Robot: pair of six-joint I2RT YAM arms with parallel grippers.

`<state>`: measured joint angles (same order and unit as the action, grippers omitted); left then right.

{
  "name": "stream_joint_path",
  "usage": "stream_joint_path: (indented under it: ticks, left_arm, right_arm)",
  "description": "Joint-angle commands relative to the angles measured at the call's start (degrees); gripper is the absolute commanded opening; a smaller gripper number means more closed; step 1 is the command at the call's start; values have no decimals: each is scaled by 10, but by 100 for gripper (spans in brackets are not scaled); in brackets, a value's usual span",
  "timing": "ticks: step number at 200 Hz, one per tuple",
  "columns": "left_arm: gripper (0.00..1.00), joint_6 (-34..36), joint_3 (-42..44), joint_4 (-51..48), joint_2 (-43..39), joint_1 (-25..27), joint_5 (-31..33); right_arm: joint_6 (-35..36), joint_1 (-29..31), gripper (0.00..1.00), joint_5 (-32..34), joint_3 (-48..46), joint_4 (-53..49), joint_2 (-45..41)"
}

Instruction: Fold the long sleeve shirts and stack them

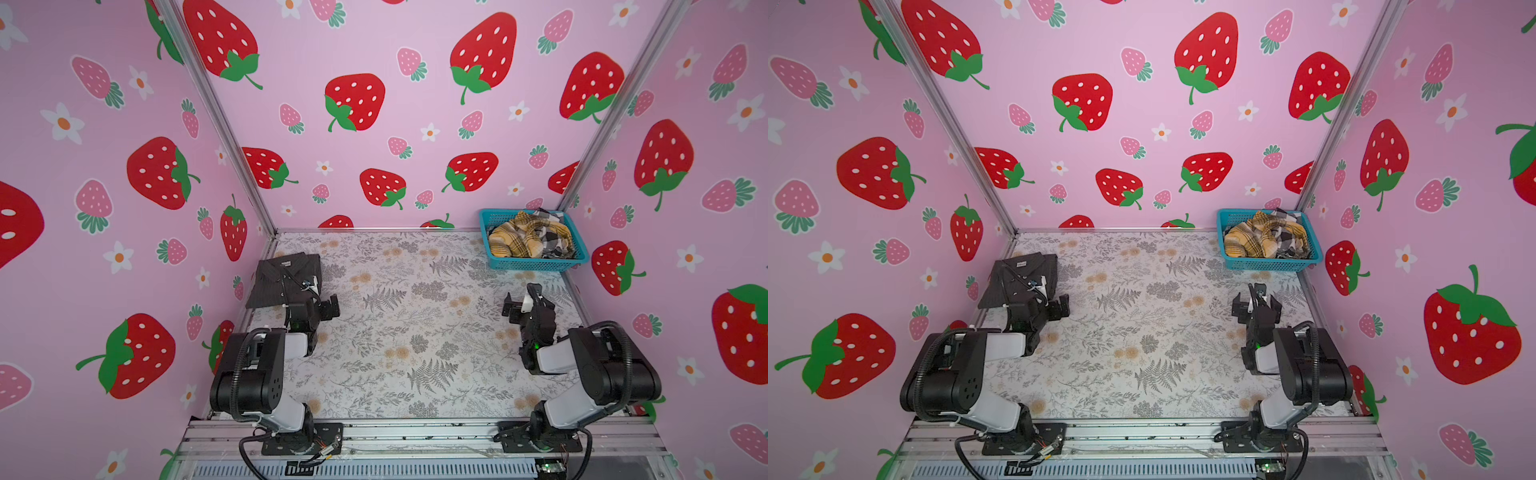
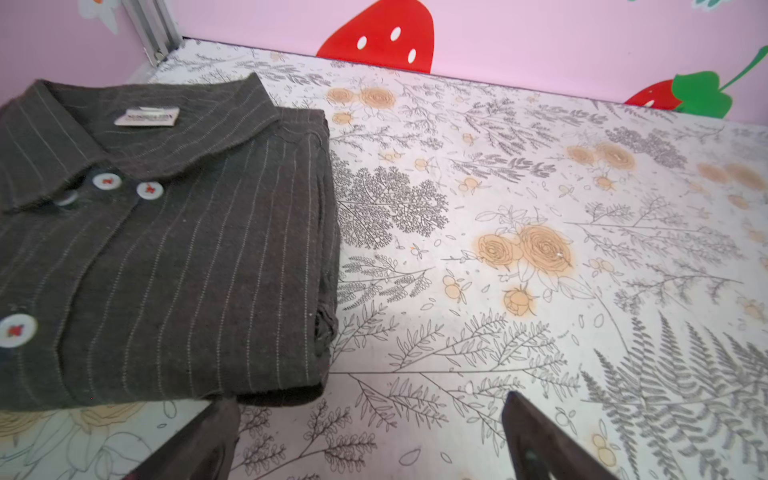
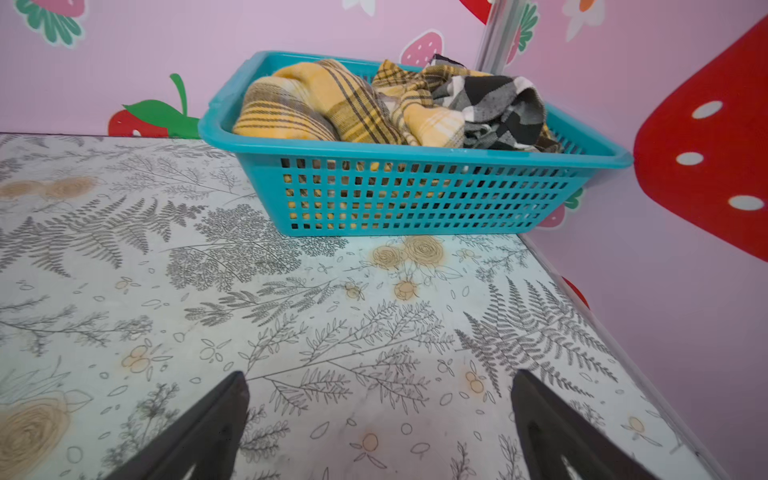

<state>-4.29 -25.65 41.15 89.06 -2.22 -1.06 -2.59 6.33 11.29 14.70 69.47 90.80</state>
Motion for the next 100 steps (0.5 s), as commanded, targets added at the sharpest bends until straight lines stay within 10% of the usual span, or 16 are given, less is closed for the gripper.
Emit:
stream_joint_path:
  ticks: [1, 100]
  left_arm:
    - [99, 10, -5, 24, -1, 0, 13]
    - [99, 26, -2, 31, -3, 29, 69]
  right_arm:
    - [14, -3, 100, -35, 11, 17, -2]
    - [18, 1, 100, -29, 6, 23, -7]
